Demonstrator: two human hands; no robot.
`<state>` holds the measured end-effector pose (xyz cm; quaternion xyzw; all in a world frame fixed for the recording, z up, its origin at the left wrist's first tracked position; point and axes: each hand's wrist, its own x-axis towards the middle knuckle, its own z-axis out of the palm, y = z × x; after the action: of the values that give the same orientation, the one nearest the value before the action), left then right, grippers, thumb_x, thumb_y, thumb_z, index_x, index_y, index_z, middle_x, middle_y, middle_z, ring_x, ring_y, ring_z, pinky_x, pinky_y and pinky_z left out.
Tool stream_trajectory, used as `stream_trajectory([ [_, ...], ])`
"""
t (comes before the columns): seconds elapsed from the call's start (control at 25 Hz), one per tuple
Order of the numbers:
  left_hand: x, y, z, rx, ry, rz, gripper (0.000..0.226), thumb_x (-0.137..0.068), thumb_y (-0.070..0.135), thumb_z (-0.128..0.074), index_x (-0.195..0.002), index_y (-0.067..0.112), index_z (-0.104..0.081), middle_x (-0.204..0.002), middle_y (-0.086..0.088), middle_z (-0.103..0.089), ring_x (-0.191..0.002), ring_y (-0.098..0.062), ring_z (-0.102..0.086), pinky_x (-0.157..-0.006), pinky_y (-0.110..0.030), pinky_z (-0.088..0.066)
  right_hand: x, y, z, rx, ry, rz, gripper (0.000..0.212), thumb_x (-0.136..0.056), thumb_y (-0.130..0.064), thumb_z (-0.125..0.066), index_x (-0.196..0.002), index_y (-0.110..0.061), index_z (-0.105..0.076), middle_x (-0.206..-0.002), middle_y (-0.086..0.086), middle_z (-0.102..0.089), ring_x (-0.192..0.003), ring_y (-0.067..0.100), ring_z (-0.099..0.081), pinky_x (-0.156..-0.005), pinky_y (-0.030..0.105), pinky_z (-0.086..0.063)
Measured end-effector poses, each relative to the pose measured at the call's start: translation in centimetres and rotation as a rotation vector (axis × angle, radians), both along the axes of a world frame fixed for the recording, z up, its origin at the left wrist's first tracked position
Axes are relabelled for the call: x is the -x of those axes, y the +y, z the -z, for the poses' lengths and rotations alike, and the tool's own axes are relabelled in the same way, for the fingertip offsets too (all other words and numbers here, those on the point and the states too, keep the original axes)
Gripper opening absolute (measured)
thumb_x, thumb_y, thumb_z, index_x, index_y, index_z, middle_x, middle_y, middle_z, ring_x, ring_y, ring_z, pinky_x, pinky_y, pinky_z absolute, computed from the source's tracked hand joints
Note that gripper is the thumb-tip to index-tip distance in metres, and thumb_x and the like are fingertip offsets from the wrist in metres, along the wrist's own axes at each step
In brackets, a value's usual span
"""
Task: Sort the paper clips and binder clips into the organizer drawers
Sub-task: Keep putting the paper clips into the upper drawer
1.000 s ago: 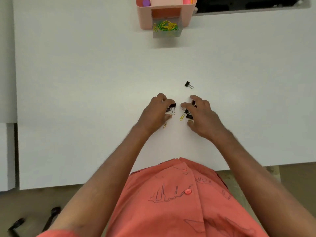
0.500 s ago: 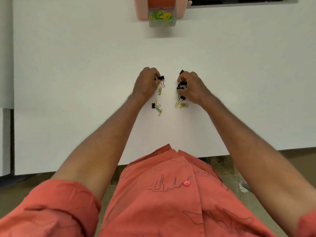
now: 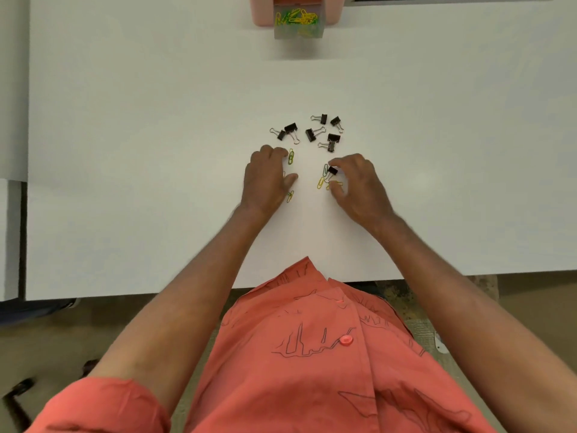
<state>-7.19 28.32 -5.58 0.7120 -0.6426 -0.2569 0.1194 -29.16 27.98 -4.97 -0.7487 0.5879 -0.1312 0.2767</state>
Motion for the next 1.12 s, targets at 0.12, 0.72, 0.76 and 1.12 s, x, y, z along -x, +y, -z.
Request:
stream_trajectory([
  [0.12, 1.1, -0.2, -0.2, -0.017, -0.071, -0.019, 0.048, -0.089, 0.033, -0.073, -0.128, 0.010, -0.057, -0.124, -0.010, -0.056, -0.115, -0.031, -0.051, -0.093, -0.043, -0.046, 0.0, 0.8, 0.7, 0.050, 0.237, -0.163, 0.065, -0.084, -0.043, -0.073, -0.142, -0.020, -0.055, -0.137, 0.000, -0.055, -0.122, 0.028, -0.046, -0.095, 0.039, -0.044],
  [0.72, 3.4, -3.8, -1.1, -0.120, -0.200, -0.035, 0.015, -0.085, 0.016, -0.057, -0.092, 0.012, -0.069, -0.104, -0.008, -0.067, -0.097, -0.032, -0.063, -0.079, -0.043, -0.055, -1.5, -4.4, 0.7, 0.293, 0.350, -0.269, 0.007, -0.088, -0.024, -0.060, -0.091, -0.024, -0.067, -0.095, -0.001, -0.063, -0.095, 0.028, -0.057, -0.079, 0.040, -0.040],
  [0.76, 3.4, -3.8, -1.2, -0.109, -0.187, -0.031, 0.014, -0.084, 0.015, -0.056, -0.091, 0.013, -0.068, -0.102, -0.007, -0.068, -0.096, -0.032, -0.063, -0.079, -0.042, -0.054, -1.4, -4.9, 0.3, 0.196, 0.297, -0.222, 0.010, -0.091, -0.024, -0.059, -0.094, -0.025, -0.068, -0.099, -0.002, -0.064, -0.099, 0.028, -0.056, -0.084, 0.041, -0.039],
  [1.12, 3.0, 3.3, -1.6, -0.005, 0.215, -0.261, 0.021, -0.092, 0.013, -0.067, -0.112, 0.017, -0.069, -0.098, 0.002, -0.067, -0.084, -0.014, -0.060, -0.082, -0.032, -0.052, 0.9, -5.9, 0.4, 0.188, 0.212, -0.233, 0.031, -0.090, -0.023, -0.058, -0.120, -0.022, -0.067, -0.116, 0.004, -0.062, -0.107, 0.032, -0.055, -0.087, 0.042, -0.040],
])
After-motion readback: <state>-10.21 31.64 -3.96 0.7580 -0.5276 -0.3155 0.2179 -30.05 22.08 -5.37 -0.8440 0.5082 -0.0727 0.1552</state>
